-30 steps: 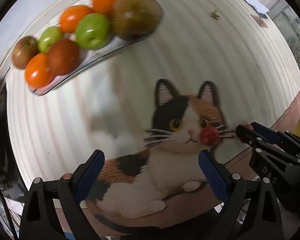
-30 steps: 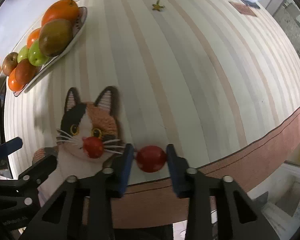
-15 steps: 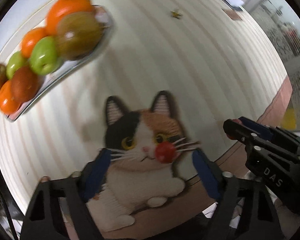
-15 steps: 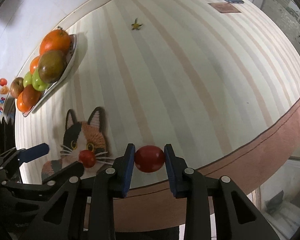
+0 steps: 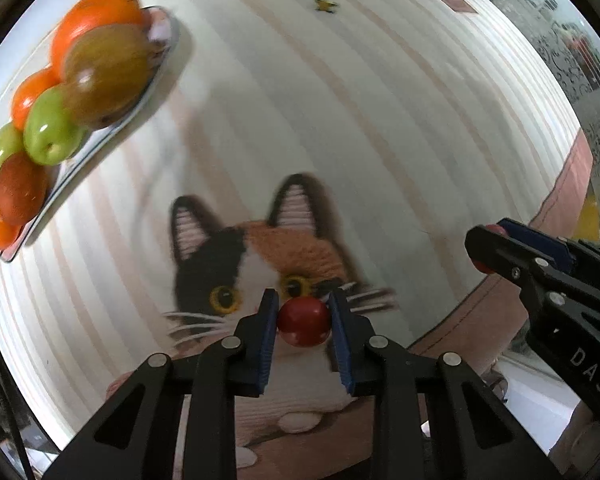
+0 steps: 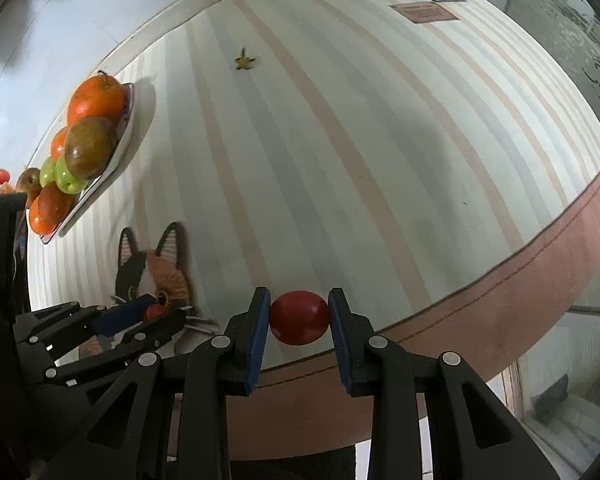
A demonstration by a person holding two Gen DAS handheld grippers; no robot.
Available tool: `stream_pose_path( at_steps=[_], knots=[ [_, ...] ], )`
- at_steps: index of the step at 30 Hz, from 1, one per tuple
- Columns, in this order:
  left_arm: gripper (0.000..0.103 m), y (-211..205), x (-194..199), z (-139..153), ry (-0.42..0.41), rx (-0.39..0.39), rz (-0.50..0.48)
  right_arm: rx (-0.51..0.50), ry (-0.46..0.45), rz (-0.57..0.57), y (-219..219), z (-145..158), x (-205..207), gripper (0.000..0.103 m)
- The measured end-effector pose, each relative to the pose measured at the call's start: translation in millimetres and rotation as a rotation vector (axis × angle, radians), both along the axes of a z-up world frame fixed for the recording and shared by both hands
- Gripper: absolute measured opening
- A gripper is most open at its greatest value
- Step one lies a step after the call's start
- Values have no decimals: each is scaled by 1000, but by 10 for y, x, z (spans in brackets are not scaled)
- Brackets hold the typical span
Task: Organize fruits
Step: 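Grasp a cherry tomato with the right tool while the left tool grasps another, then carry both cherry tomatoes up toward the floral plate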
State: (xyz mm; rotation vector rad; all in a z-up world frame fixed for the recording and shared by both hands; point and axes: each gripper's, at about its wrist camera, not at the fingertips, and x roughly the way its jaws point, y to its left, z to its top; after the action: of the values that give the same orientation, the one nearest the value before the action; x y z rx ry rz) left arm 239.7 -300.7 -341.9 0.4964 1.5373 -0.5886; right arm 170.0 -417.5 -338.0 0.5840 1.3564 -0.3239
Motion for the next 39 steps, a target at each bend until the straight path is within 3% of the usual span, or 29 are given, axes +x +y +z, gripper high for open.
stream_pose_path(
  at_steps=[9,15,22,24,27,29,32,39],
  knots=[
    [23,807,397,-40,5,50,188,132,-33,196,535,-68,309,32],
    [23,1036,487,-198,36,44,297,137,1,276,750,-173,418,34],
    [23,1055,497,-256,31,26,313,144,31,310,843,-204,442,40],
    [23,1307,492,-204,32,22,315,139,38,314,869,-206,429,40],
    [23,1403,533,-222,32,19,318,133,35,307,889,-202,399,40],
    [23,1461,436,-77,33,18,320,128,23,299,886,-197,381,40],
    [23,1477,431,-40,34,18,322,108,3,304,859,-167,372,32],
    [23,1676,426,111,28,-2,349,85,-36,316,854,-51,434,32]
  ],
)
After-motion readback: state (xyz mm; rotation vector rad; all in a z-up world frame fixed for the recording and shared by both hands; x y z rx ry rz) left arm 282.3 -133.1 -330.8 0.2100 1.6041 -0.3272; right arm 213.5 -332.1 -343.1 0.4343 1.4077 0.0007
